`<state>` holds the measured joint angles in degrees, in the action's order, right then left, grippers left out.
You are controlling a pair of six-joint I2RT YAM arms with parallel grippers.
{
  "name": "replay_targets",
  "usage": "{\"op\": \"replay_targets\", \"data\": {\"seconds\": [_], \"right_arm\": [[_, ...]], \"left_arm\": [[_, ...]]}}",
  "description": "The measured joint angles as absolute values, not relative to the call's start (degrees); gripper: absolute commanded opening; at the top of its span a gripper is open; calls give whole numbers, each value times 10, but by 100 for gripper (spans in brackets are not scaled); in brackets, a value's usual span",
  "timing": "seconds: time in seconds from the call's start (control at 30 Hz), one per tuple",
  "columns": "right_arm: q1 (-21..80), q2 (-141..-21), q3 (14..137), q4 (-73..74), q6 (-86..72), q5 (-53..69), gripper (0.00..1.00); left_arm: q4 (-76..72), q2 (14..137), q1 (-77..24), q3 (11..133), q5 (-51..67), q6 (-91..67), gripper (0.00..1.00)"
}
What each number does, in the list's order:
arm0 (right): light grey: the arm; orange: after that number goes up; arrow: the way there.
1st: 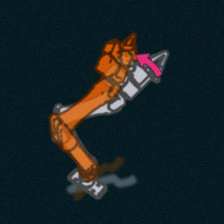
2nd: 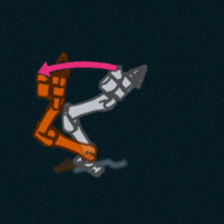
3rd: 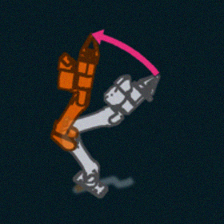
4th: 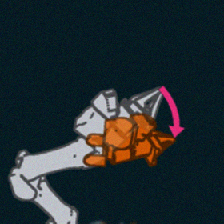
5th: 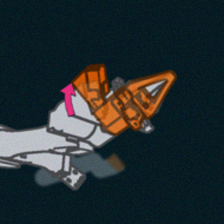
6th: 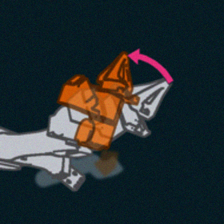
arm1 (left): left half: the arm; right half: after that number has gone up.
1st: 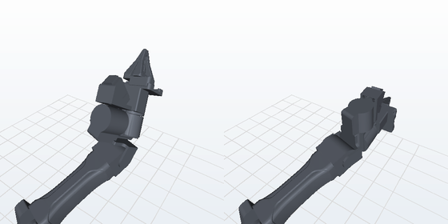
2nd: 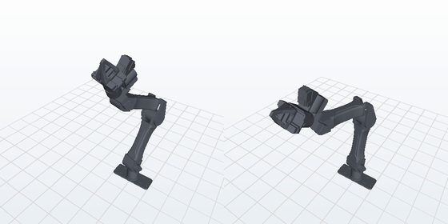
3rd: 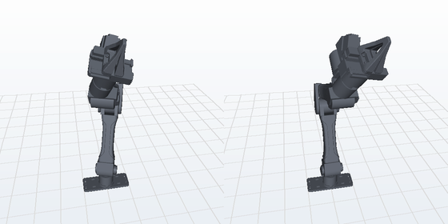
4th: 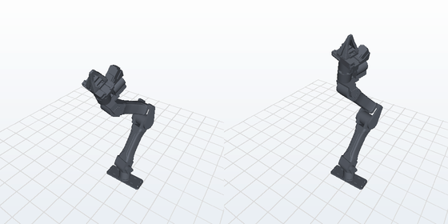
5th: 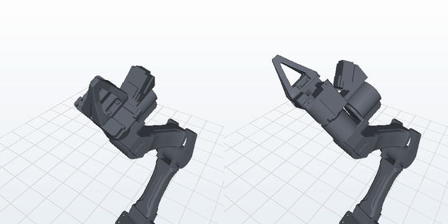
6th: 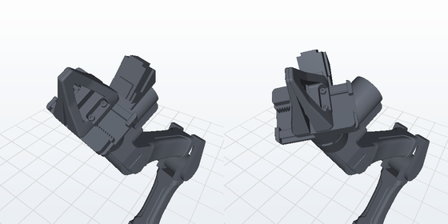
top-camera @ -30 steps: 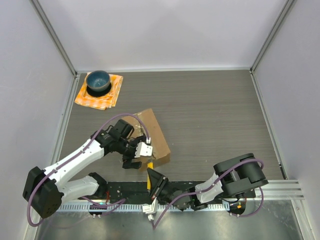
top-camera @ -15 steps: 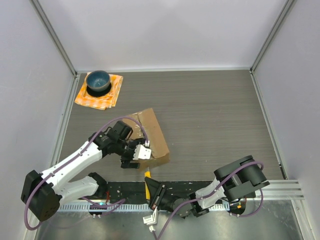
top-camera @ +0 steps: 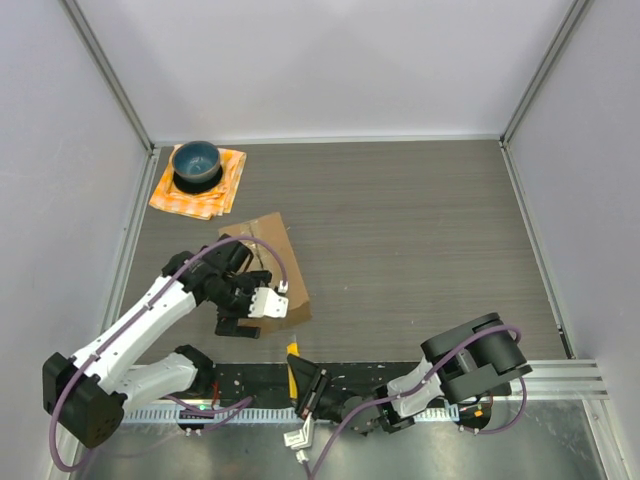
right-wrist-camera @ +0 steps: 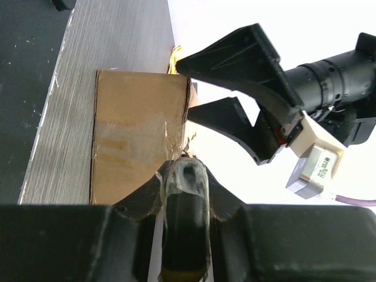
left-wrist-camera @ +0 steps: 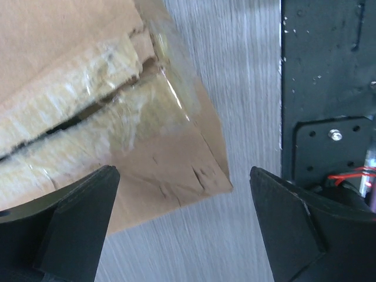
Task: Unpack the express box
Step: Adjust the express box at the center of the board.
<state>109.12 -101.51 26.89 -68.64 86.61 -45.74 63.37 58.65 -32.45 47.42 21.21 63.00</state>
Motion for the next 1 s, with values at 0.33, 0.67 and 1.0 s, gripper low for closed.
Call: {"op": "replay_targets", "data": {"seconds": [0.33, 0.67, 1.0], "right_arm": [[1043, -1024, 285, -687, 866, -427, 1], [1039, -1024, 286, -687, 866, -424, 1], [1053, -1024, 286, -687, 865, -424, 1]], "left_arm": [[633, 566, -322, 514, 177, 449, 100], [577, 642, -321, 512, 170, 334, 100], [570, 592, -321, 466, 184, 462, 100]]}}
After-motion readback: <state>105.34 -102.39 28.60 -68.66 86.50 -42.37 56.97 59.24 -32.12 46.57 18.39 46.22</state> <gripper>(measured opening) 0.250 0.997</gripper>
